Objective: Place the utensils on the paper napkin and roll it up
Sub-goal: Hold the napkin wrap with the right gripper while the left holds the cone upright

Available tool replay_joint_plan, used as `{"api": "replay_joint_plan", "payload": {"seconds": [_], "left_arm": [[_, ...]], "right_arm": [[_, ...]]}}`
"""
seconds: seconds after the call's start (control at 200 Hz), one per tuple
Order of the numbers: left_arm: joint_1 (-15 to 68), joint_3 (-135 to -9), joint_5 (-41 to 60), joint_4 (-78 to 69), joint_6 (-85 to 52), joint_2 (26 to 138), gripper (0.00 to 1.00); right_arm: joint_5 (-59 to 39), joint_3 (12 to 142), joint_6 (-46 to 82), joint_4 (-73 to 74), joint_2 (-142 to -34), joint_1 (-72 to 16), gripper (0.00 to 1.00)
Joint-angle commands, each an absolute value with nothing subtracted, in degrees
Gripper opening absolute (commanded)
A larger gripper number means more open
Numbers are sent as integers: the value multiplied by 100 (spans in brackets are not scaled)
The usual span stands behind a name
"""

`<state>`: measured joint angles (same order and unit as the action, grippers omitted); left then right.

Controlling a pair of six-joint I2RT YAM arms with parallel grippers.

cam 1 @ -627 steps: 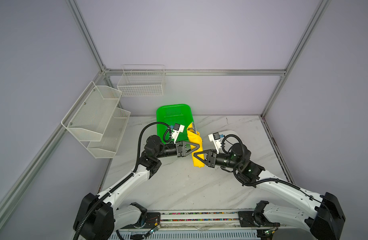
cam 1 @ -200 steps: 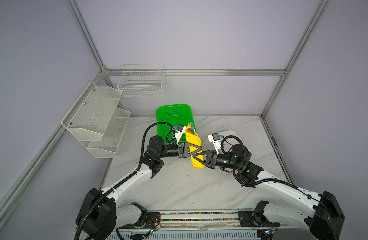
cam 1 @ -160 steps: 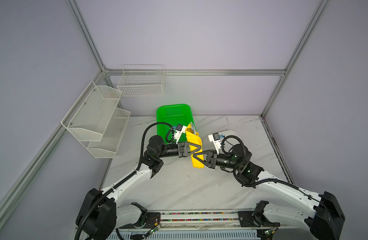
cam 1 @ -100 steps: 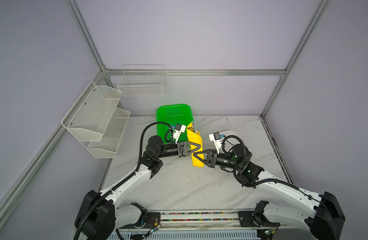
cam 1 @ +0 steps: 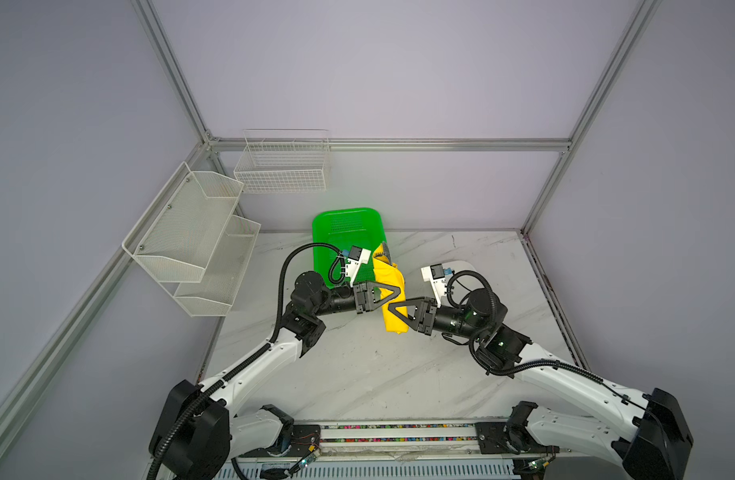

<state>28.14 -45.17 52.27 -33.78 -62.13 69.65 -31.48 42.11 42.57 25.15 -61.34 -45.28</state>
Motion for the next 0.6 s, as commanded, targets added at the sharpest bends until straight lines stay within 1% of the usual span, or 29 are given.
{"api": "replay_joint_plan", "payload": {"seconds": [0.0, 0.105, 0.17, 0.32, 0.41, 0.535, 0.595], "left_arm": [[2759, -4668, 5280, -3768, -6249, 6889, 2], [2760, -4678, 5339, -3821, -6258, 6908, 2], [2759, -4697, 5386, -3836, -6258, 6932, 2], [2760, -4711, 5390, -3841, -6249, 6951, 3], [2759, -4727, 5399, -3806, -6245, 6952, 3], [2759, -4720, 5362, -3643, -6180, 6917, 6], [2759, -4712, 5348, -3533, -6139, 6902, 11]], "right_arm": [[-3028, 4306, 4137, 2187, -5937, -4491, 30], [-3098, 4345, 4166, 2188, -5967, -4491, 32], [-3189, 4398, 4138, 2193, -6070, -4488, 30], [-3351, 4492, 4132, 2312, -6293, -4484, 30], [-3427, 4551, 4145, 2399, -6335, -4485, 22], [-3421, 4557, 4115, 2408, -6298, -4482, 17], [-3429, 4562, 4124, 2436, -6274, -4482, 16]]}}
